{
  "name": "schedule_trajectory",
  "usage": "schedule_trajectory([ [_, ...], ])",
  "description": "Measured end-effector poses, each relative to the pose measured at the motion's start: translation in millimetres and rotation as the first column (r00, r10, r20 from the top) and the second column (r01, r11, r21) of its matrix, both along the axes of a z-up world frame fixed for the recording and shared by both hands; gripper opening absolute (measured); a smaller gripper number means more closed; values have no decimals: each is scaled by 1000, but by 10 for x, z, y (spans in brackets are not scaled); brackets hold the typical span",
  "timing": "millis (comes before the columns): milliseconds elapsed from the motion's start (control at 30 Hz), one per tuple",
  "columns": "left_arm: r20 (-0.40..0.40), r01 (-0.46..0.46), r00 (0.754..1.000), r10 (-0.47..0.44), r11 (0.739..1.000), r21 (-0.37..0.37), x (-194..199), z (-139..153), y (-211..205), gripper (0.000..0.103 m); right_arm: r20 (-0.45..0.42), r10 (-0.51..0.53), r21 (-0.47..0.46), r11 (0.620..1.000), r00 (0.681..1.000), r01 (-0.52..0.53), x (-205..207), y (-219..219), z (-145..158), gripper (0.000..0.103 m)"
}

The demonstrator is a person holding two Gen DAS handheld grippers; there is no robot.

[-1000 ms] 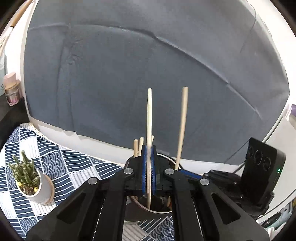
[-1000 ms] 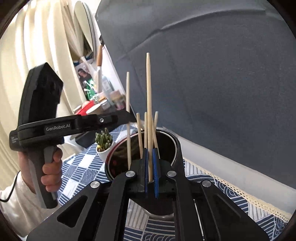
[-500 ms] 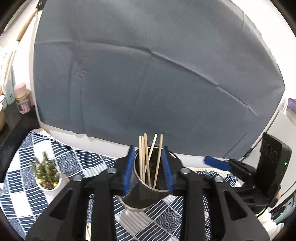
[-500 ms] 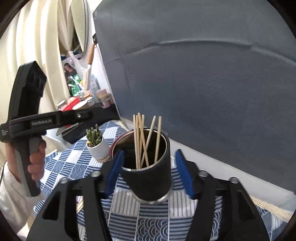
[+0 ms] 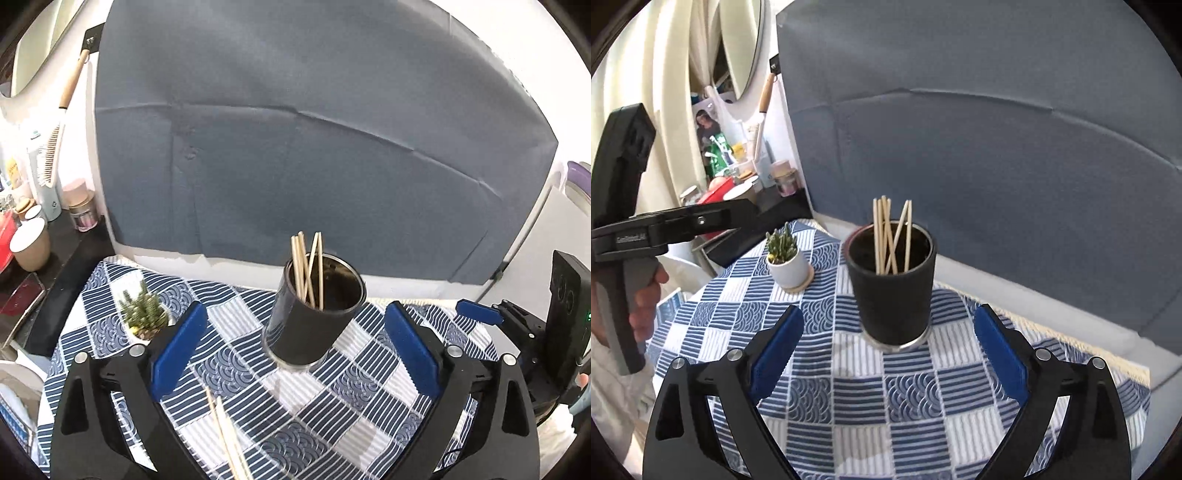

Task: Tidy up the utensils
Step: 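Withdraw both open tools from the cup toward the remaining chopsticks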

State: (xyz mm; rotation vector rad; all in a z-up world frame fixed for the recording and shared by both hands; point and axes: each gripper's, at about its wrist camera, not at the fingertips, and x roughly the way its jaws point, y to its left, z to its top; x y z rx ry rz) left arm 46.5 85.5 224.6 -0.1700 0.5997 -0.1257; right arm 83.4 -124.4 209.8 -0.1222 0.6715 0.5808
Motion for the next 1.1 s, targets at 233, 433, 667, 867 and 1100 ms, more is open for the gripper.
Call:
schedule_trajectory([
  [233, -47, -25, 999, 26, 999, 32, -275, -54, 201, 97, 10, -37, -24, 999, 999, 37, -410, 154, -37, 91],
  [433, -99, -41, 994, 47, 998, 56, -411, -188, 340, 97, -36, -42, -25, 999, 998, 41, -592, 238, -175, 91],
  [667, -173, -59, 982, 72, 995, 82, -446, -391, 499, 97, -72, -10, -44, 999, 997, 7, -630, 460, -417, 92],
  [867, -232, -68, 969, 85, 994, 83, -334, -555, 673, 97, -101, 6, -69, 998, 995, -13, -602, 681, -620, 92],
  [1100, -334, -30, 941, 61, 995, 99, -113, -841, 888, 97, -195, -29, -113, 994, 980, 7, -549, 1041, -985, 92],
])
